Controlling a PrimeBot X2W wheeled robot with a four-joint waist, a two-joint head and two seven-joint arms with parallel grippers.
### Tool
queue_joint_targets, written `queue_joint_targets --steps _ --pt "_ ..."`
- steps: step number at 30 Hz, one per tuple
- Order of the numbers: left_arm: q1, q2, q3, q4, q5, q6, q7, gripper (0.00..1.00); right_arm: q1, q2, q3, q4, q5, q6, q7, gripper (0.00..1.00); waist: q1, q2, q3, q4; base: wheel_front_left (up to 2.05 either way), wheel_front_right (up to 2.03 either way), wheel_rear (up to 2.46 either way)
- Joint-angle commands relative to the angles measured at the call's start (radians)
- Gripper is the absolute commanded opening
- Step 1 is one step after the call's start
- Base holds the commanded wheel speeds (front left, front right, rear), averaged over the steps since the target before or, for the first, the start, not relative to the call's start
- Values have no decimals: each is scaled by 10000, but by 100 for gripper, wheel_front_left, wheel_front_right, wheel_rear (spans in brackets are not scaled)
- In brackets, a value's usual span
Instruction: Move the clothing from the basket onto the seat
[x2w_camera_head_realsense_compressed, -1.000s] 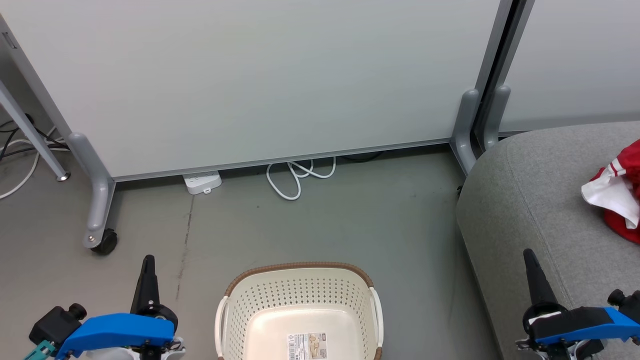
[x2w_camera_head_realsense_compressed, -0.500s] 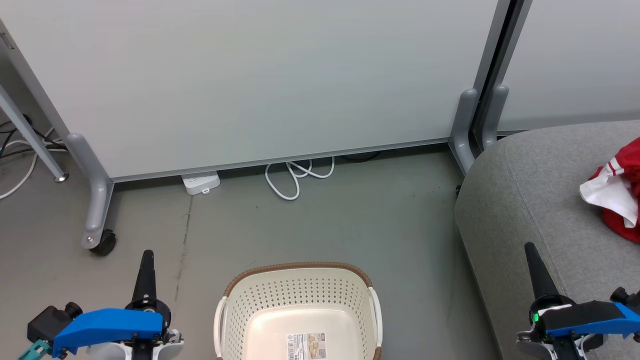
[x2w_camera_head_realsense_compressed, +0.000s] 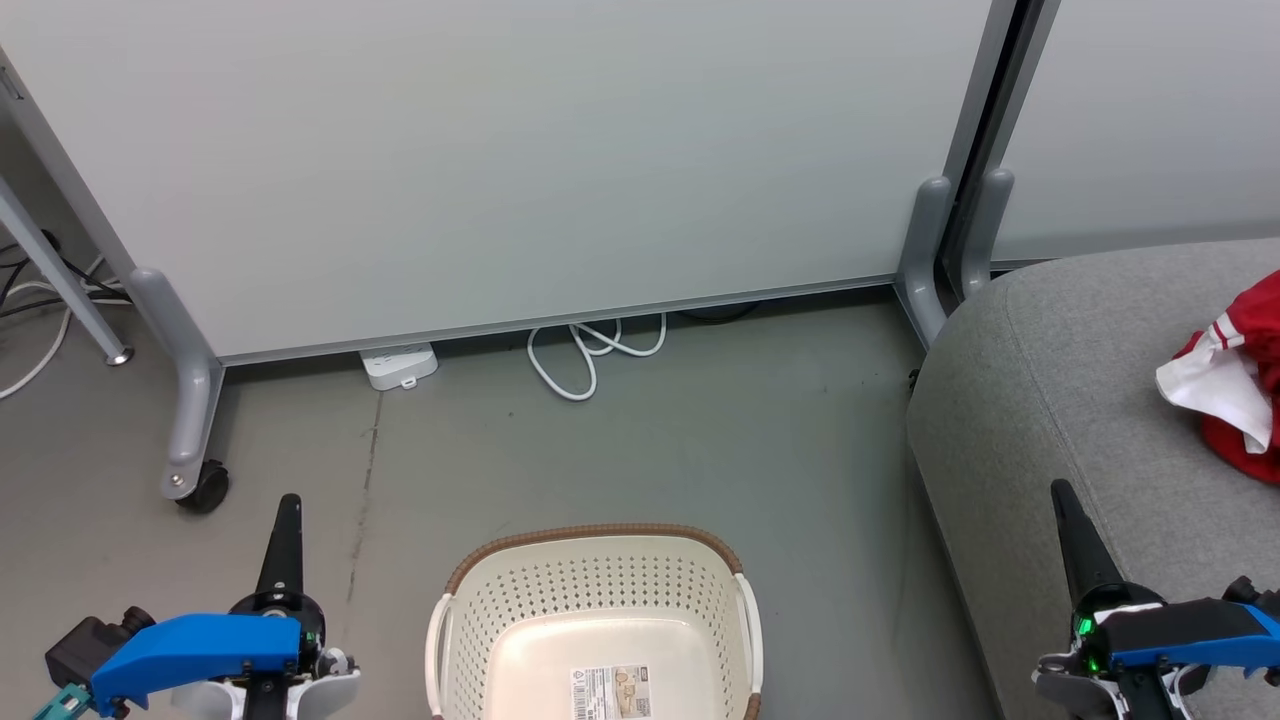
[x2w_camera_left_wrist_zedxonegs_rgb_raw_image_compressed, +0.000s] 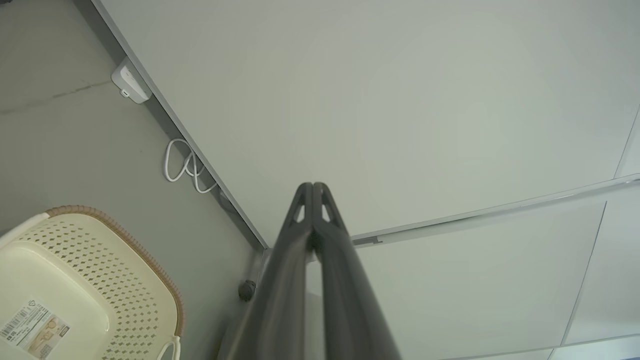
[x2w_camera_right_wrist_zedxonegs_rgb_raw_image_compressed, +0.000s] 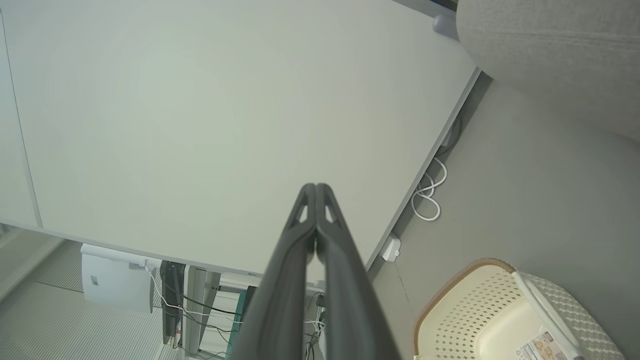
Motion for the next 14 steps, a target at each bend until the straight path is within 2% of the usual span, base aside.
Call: queue_joint_targets --steps 1,14 --pt "-238 9 42 -72 -219 -62 61 0 -224 18 -40 -101 256 3 83 0 0 0 0 -4 0 0 0" --pt "-314 7 181 -57 -1301 -110 331 0 -267 47 -121 -144 1310 3 363 0 0 0 4 -42 0 0 0"
